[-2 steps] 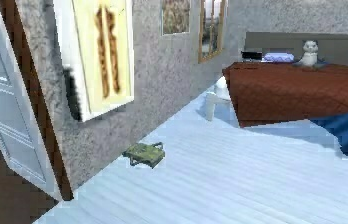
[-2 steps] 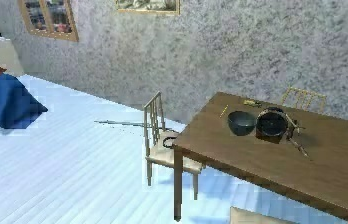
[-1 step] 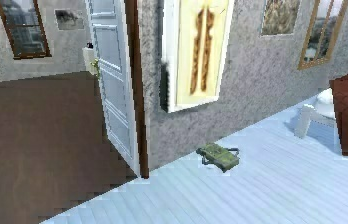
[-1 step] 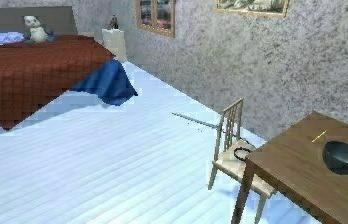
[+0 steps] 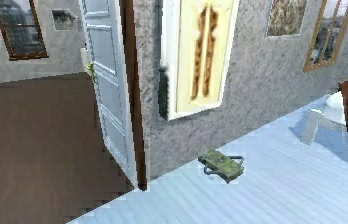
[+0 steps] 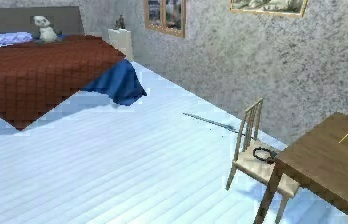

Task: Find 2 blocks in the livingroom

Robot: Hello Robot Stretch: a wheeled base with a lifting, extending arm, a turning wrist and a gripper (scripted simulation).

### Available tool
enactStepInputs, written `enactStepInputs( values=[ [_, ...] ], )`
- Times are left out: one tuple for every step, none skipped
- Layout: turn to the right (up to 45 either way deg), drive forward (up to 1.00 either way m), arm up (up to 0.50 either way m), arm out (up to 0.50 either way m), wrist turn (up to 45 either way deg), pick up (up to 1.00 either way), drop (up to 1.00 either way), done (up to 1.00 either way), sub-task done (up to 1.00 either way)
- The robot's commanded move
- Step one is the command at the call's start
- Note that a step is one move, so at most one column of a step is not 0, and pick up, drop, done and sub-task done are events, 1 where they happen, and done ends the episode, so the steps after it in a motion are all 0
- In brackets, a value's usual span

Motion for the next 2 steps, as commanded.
enactStepInputs(
  values=[
    [-45.0,0.0,0.0,0.0,0.0,0.0,0.0,0.0,0.0],
    [-39.0,0.0,0.0,0.0,0.0,0.0,0.0,0.0,0.0]
  ],
)
